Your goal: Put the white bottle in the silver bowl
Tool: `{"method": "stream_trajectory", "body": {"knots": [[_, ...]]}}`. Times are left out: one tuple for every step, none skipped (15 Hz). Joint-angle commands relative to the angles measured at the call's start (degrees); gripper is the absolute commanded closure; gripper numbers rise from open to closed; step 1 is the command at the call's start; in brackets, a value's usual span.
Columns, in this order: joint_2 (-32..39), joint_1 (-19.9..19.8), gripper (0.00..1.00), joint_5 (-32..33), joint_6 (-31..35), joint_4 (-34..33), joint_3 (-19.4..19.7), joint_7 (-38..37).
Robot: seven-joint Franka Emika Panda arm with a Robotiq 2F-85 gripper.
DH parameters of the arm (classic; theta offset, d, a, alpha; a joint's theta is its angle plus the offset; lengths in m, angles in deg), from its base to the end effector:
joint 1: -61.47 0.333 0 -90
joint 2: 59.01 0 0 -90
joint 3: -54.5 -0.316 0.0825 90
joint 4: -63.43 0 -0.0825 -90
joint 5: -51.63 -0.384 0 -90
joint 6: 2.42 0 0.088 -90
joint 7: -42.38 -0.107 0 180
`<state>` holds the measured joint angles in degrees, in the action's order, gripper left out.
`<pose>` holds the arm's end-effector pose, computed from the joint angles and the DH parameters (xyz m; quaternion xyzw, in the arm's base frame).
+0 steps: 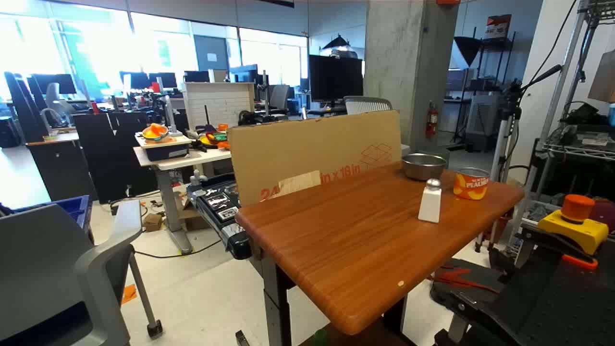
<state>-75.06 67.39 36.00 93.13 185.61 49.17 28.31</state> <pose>0.4375 0.1170 0.5129 -0.9870 0.0529 0.1157 0.0981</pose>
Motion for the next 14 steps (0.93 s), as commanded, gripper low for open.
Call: {"method": "stream_trajectory", "body": {"knots": [[0.02, -0.57, 0.0, -0.1, -0.14, -0.12, -0.49, 0.1], [0.02, -0.57, 0.0, -0.1, -0.14, -0.12, -0.48, 0.1], [0.02, -0.57, 0.0, -0.1, -0.14, -0.12, -0.48, 0.1], [0.02, -0.57, 0.0, -0.1, -0.14, -0.12, -0.48, 0.1], [0.02, -0.57, 0.0, -0.1, -0.14, -0.12, -0.47, 0.1], [0.02, -0.57, 0.0, -0.1, -0.14, -0.12, -0.47, 0.1], [0.02, -0.57, 0.0, -0.1, -0.14, -0.12, -0.47, 0.1], [0.02, -0.57, 0.0, -0.1, -0.14, -0.12, -0.47, 0.1], [0.02, -0.57, 0.0, -0.1, -0.14, -0.12, -0.47, 0.1], [1.22, -0.7, 0.0, 0.14, 0.02, -0.43, -0.34, 0.45], [2.59, -1.0, 0.0, 0.91, 1.7, -0.3, -0.24, 0.98], [3.38, -1.35, 0.0, 2.2, 3.21, 0.11, -0.18, 1.37], [4.39, -1.71, 0.0, 3.55, 4.89, 0.53, 0.02, 2.19], [5.49, -1.99, 0.0, 4.71, 6.59, 0.86, 0.23, 2.99]]}}
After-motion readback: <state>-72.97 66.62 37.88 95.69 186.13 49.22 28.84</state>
